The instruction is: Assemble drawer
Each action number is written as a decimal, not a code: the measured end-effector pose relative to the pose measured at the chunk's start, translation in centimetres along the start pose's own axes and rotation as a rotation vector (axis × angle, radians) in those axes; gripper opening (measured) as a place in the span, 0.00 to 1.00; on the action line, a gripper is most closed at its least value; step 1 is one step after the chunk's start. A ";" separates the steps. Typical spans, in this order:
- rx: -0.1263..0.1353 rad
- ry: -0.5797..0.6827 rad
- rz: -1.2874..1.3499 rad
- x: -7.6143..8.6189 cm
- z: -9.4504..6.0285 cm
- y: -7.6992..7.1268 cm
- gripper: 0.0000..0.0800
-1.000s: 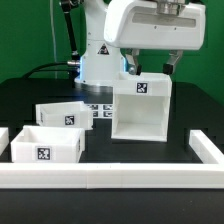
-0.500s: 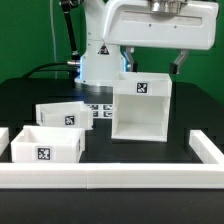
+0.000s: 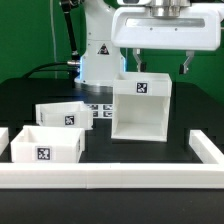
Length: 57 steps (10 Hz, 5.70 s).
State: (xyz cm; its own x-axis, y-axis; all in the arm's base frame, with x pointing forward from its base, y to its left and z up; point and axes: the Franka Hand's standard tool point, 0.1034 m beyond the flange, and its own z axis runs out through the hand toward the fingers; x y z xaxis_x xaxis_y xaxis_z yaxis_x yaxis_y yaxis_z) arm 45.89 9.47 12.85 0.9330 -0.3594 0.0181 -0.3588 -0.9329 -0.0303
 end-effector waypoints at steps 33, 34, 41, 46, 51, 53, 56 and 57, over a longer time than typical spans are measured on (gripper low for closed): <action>0.110 0.028 0.308 7.2 2.4 -2.9 0.05; 0.129 0.023 0.376 7.9 2.2 -2.7 0.05; 0.175 -0.051 0.858 11.8 2.7 -2.5 0.05; 0.205 -0.062 0.920 14.0 2.9 -4.5 0.06; 0.209 -0.082 0.963 16.9 3.1 -5.4 0.06; 0.191 -0.130 0.979 17.4 3.2 -5.7 0.06; 0.172 -0.167 1.014 17.1 3.1 -6.7 0.06; 0.173 -0.169 1.015 16.7 2.9 -7.5 0.06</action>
Offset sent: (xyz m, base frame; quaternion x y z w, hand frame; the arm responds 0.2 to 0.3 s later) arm -0.0265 0.0074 -0.0170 0.0279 0.0213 -0.0752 0.9966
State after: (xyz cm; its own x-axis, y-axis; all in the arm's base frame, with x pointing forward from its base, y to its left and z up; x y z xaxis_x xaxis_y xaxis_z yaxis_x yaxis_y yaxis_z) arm 64.24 10.48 10.50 0.1920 -0.9527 -0.2356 -0.9801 -0.1738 -0.0957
